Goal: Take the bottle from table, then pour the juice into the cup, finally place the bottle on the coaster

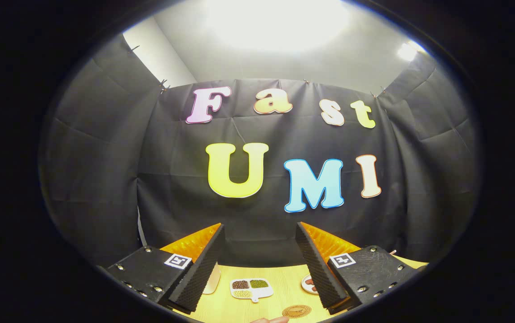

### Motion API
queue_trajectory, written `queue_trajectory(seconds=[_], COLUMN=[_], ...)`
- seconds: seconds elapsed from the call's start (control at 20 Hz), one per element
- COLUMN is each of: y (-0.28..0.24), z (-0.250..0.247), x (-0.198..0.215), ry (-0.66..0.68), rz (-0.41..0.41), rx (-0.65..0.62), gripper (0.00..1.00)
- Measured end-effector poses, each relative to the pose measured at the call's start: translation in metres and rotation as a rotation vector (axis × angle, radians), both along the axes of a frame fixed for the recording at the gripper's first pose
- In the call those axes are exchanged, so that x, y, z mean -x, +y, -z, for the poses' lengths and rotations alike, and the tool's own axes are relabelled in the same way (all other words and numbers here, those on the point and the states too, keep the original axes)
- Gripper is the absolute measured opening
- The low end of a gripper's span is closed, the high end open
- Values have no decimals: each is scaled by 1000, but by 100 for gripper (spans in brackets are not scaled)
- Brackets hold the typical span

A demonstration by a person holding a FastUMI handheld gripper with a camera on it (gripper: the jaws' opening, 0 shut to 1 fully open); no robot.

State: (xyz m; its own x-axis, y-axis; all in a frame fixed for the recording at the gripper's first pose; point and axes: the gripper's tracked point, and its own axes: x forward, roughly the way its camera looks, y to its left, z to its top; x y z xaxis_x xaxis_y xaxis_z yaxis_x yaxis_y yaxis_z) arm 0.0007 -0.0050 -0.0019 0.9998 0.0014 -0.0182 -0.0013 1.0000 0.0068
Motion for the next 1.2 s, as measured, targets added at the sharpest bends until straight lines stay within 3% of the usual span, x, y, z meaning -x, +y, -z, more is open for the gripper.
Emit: queue_trajectory(seconds=[0.6, 1.2], y=[-17, -1], z=[85, 192], x=[23, 44], ry=[63, 80], rz=[45, -5], rx=[18, 17], gripper=[96, 97])
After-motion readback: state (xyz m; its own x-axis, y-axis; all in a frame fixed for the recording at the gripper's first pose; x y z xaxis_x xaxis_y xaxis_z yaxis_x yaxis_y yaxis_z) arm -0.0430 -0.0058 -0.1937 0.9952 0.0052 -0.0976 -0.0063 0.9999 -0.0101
